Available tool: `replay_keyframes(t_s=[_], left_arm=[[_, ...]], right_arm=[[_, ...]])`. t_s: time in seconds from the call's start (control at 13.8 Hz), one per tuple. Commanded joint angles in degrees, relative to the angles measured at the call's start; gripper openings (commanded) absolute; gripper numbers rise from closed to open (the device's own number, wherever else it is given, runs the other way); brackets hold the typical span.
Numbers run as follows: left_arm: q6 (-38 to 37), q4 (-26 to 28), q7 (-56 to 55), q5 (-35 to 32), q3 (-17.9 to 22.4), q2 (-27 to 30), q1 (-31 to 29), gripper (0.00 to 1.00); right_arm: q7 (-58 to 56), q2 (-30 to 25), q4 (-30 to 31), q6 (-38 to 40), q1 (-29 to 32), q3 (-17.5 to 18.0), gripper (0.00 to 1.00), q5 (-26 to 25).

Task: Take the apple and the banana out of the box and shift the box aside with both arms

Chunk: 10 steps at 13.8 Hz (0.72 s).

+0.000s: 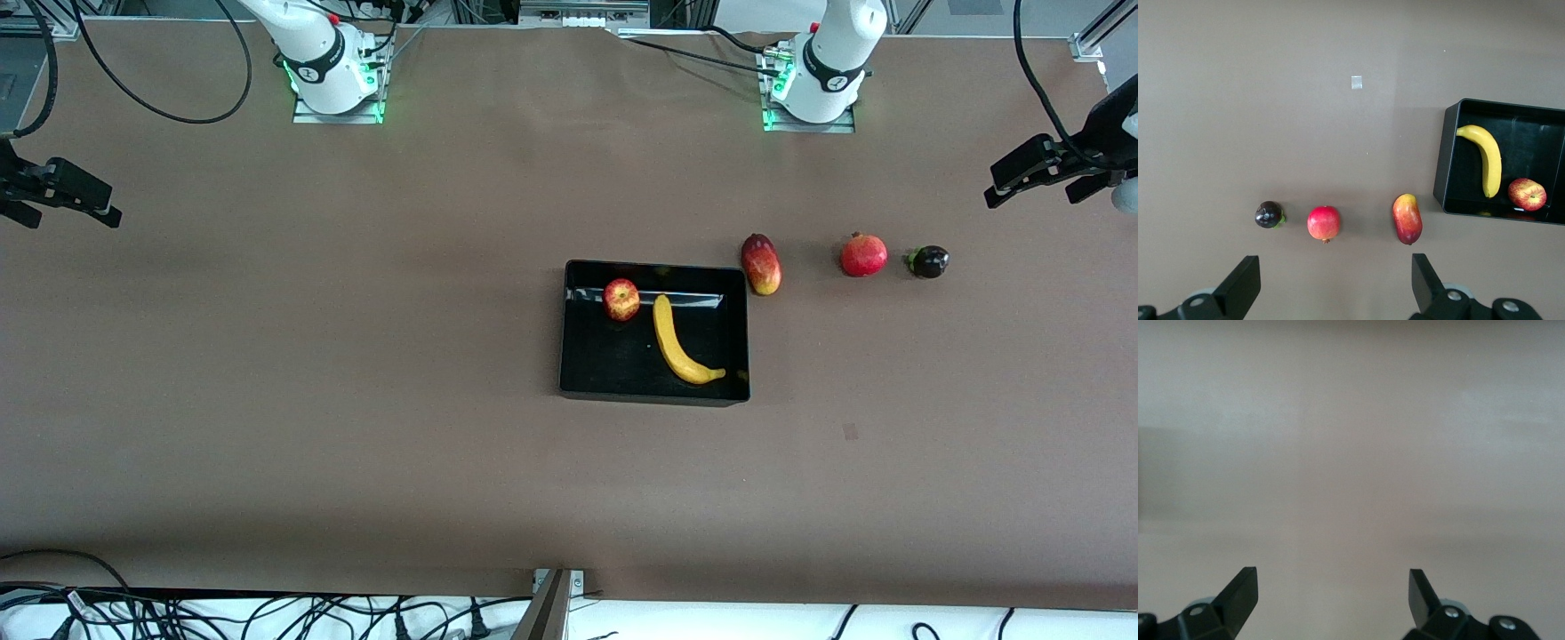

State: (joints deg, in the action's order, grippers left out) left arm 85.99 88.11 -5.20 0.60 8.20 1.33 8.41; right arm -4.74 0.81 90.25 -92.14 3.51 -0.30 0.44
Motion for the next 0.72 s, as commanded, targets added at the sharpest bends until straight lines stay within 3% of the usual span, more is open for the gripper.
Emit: replay_keyframes(t_s=[0.0, 0.65], left_arm=[[-0.03, 1.19, -1.12, -0.34, 0.24, 1.04, 0.64, 1.0], [-0.03, 1.72, -2.01, 0.1, 0.15, 0.87, 0.99, 1.0]], right_arm=[[0.87, 0.69, -1.65, 1.27, 0.01, -0.05, 1.0, 1.05], [0.78, 0.69, -1.65, 1.27, 0.01, -0.05, 1.0, 1.14]])
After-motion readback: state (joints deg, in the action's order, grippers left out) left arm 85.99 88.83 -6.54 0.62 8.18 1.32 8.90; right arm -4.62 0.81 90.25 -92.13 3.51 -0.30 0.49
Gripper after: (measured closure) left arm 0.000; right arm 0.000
